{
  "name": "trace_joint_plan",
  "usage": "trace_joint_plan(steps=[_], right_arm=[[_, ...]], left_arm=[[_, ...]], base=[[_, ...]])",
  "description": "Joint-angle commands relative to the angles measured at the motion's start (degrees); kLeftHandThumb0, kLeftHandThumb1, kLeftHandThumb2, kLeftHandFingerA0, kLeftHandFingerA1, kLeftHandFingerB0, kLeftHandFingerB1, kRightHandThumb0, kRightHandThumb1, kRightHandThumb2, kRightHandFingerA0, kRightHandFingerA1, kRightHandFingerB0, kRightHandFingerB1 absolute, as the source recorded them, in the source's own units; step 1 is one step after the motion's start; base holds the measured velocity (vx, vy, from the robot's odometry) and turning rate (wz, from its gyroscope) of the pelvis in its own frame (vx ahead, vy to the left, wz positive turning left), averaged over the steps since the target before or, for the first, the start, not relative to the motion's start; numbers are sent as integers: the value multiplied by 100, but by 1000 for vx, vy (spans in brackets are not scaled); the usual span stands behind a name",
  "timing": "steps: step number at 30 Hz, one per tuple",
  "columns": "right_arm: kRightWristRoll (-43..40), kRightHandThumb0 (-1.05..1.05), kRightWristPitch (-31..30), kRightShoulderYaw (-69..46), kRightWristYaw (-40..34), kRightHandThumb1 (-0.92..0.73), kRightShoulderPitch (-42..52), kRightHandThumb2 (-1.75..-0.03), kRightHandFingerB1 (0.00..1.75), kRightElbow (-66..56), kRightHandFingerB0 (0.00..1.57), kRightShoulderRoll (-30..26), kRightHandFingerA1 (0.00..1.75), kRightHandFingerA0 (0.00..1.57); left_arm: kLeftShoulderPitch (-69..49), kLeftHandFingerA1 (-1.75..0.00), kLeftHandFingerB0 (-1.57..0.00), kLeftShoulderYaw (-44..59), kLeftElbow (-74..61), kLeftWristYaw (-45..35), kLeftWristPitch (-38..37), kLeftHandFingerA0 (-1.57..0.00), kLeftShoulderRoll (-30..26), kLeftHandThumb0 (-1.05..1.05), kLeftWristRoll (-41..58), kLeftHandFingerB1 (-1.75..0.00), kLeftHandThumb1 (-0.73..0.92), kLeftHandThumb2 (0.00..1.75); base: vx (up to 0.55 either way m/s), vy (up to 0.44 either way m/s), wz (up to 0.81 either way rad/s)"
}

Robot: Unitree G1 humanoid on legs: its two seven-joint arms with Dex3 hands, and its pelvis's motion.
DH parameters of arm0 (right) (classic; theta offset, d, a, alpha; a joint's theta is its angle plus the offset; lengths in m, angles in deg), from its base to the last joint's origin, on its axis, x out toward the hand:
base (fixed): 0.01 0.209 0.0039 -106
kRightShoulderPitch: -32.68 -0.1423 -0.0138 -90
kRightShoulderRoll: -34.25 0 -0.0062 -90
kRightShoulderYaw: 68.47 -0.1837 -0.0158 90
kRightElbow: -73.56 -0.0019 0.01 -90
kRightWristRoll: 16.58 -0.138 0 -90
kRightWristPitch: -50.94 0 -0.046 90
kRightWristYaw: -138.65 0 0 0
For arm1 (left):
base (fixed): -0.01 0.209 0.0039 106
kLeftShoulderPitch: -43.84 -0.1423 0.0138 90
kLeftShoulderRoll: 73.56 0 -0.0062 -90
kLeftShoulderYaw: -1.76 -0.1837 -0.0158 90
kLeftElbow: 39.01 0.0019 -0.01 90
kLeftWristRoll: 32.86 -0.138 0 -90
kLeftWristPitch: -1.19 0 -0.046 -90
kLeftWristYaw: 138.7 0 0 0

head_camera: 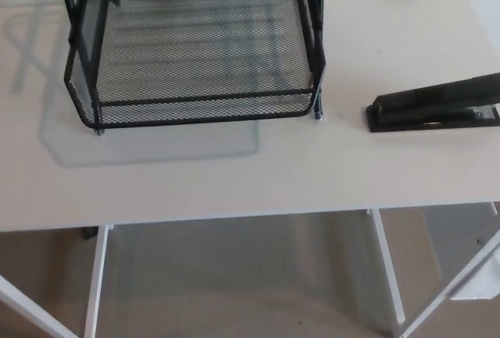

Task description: The robot walks towards a desk on which a file tray is kept in the middle and a stapler is kept to its right. The robot lifts the stapler using its right hand and places it on the file tray.

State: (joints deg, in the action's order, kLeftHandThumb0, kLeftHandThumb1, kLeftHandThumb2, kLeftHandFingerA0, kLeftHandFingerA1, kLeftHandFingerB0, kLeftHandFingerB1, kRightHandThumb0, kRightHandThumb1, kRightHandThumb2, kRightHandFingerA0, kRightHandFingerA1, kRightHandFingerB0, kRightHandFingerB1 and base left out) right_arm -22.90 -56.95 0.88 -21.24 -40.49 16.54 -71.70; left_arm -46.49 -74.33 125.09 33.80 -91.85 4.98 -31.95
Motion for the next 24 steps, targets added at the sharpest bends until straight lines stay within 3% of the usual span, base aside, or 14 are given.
trace_joint_plan(steps=[1, 7, 8, 9, 12, 14, 15, 16, 18, 19, 20, 21, 23, 24], right_arm=[[243, -68, -56, 205, -75, -55, 68, -86, 34, -196, 5, -178, 48, 8], [-100, -59, -13, -69, -23, -46, -7, -88, 35, 9, 1, -12, 48, 0], [-162, -58, -6, -136, -28, -64, -71, -62, 23, 127, 9, 28, 41, 7], [-30, -58, -70, -52, -102, -67, 35, -63, 24, -119, 9, 18, 40, 7], [54, -59, -11, 9, -97, -47, 116, -90, 36, -222, 3, -1, 47, 0], [70, -58, -50, 26, -75, -48, 215, -91, 38, -412, 0, -15, 51, 8], [46, -60, -180, 8, -101, -46, 183, -89, 37, -429, 0, -9, 50, 8], [107, -60, -162, 52, -143, -68, 136, -63, 23, -345, 10, -24, 42, 15], [138, -60, -125, 67, -163, -68, 167, -62, 24, -376, 11, -26, 42, 14], [63, -60, -237, 33, -97, -69, 156, -63, 21, -413, 10, -30, 43, 14], [-72, -60, -328, -83, -76, -68, 171, -64, 22, -494, 9, 23, 45, 14], [-187, -57, -376, -180, -29, -46, 172, -89, 34, -508, 0, 61, 50, 2], [-70, -59, -167, -136, -90, -67, 192, -63, 24, -444, 9, 84, 40, 7], [-42, -59, -156, -116, -105, -46, 149, -88, 36, -353, 0, 75, 48, 2]], left_arm=[[-12, -52, -7, 93, 8, 10, -107, -27, -59, -59, 85, -38, 56, 84], [30, -51, -14, -88, -44, 62, -92, -44, -116, -54, -80, -26, 73, 61], [41, -46, -14, -18, -59, 29, -62, -40, -108, -53, 8, -26, 73, 62], [55, -54, -7, -73, -52, 77, -64, -32, -116, -60, -52, -39, 58, 86], [75, -54, -8, -90, -61, 81, -13, -34, -126, -60, -50, -39, 58, 86], [92, -43, -14, -140, -25, 100, 9, -42, -137, -54, -94, -26, 73, 62], [99, -48, -14, -182, -23, 102, 16, -44, -147, -55, -124, -26, 73, 62], [97, -47, -15, -190, -20, 89, 5, -44, -152, -55, -128, -26, 73, 61], [96, -55, -7, -234, -6, 83, -6, -37, -162, -61, -141, -39, 58, 87], [94, -48, -14, -168, -17, 34, 0, -41, -155, -55, -51, -26, 72, 62], [78, -56, -7, -178, -40, 42, -36, -36, -151, -63, -57, -39, 57, 86], [86, -43, -13, -181, -22, 41, -28, -40, -153, -53, -62, -26, 73, 62], [104, -44, -13, -176, -6, 48, -1, -41, -161, -54, -60, -26, 74, 62], [102, -46, -13, -170, -13, 41, -6, -41, -164, -55, -52, -26, 74, 62]], base=[[103, 143, -7], [83, 154, -1], [92, 30, 19], [0, 0, 0], [43, -6, 5], [28, -7, 4], [0, 0, 0], [0, 0, 0], [0, 0, 0], [0, 0, 0], [0, 0, 0], [0, 0, 0], [0, 0, 0], [0, 0, 0]])
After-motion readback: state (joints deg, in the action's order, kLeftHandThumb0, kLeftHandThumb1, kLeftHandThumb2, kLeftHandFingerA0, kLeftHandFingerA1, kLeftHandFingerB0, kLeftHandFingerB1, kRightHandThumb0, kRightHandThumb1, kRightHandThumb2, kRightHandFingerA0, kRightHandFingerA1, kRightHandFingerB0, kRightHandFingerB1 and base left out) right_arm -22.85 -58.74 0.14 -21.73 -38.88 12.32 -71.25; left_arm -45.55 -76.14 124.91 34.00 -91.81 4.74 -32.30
